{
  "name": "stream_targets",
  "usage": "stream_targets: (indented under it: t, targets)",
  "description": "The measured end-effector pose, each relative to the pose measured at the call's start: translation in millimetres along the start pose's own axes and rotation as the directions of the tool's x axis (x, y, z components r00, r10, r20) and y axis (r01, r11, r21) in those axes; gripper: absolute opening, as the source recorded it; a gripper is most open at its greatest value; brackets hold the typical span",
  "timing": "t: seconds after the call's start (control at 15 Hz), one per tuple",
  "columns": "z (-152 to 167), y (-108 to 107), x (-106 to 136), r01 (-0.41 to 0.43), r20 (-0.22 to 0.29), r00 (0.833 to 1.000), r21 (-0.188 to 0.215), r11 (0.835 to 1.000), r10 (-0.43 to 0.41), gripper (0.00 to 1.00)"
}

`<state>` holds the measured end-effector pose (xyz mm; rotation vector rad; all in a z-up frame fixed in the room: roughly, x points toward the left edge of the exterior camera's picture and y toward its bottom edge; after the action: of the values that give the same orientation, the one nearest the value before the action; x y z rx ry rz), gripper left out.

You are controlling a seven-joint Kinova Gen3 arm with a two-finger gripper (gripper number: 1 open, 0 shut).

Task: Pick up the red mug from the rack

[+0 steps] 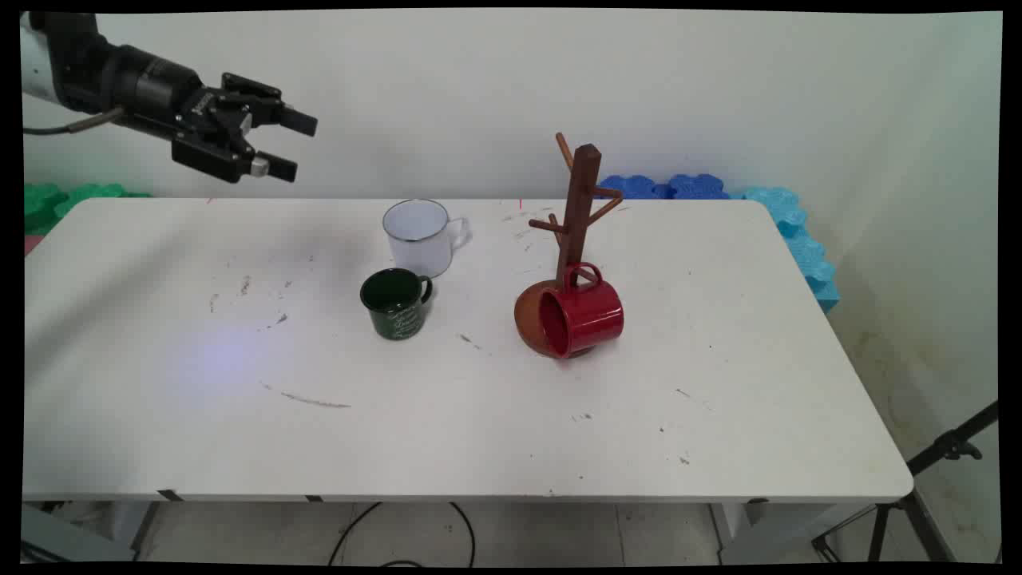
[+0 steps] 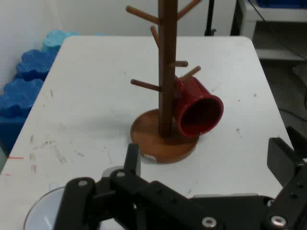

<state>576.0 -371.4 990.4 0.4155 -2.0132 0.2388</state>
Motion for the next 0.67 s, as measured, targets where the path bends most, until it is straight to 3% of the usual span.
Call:
stream_targets:
  t: [0.33, 0.67]
  targets:
    - [20.8, 8.3, 16.1, 0.091, -0.052, 0.995, 0.046, 0.995, -0.089, 1.0]
    - [62.1, 21.8, 38.3, 0.182, -0.077, 0.982, 0.098, 0.978, -0.175, 1.0]
